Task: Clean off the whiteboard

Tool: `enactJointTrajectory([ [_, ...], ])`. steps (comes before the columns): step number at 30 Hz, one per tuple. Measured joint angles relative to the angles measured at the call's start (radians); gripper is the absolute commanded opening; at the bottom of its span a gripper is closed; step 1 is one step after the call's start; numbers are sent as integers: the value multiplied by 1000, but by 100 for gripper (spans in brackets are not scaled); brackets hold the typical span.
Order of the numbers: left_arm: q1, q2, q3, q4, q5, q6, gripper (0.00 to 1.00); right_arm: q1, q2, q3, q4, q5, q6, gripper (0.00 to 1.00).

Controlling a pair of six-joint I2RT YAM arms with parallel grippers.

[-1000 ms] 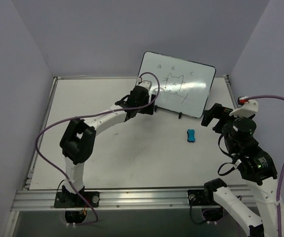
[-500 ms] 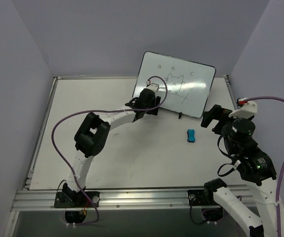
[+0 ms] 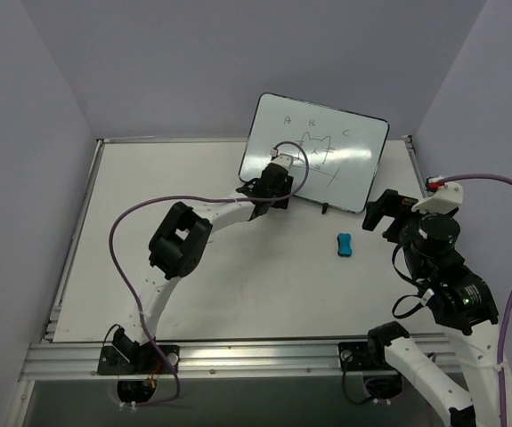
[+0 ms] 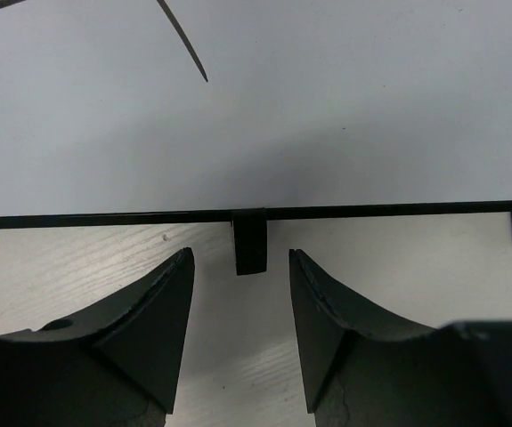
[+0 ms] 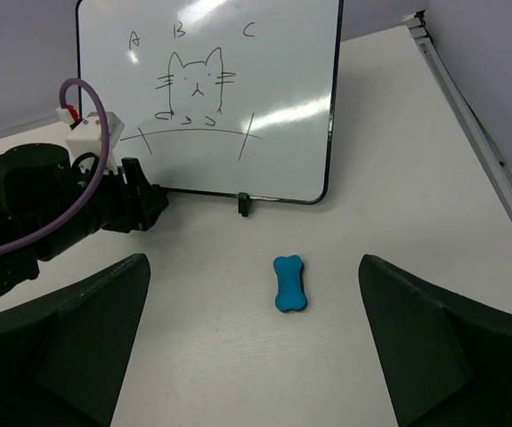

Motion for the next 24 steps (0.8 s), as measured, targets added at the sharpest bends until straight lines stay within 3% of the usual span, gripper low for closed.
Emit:
enactJointTrajectory([
  [9,0,31,48,-6,-4,-3,53,0,-1,0,0,0,-1,100],
  [15,0,47,75,-27,-4,-12,37,0,-1,0,0,0,-4,100],
  [24,0,66,101,-48,-4,-17,33,0,-1,0,0,0,-5,100],
])
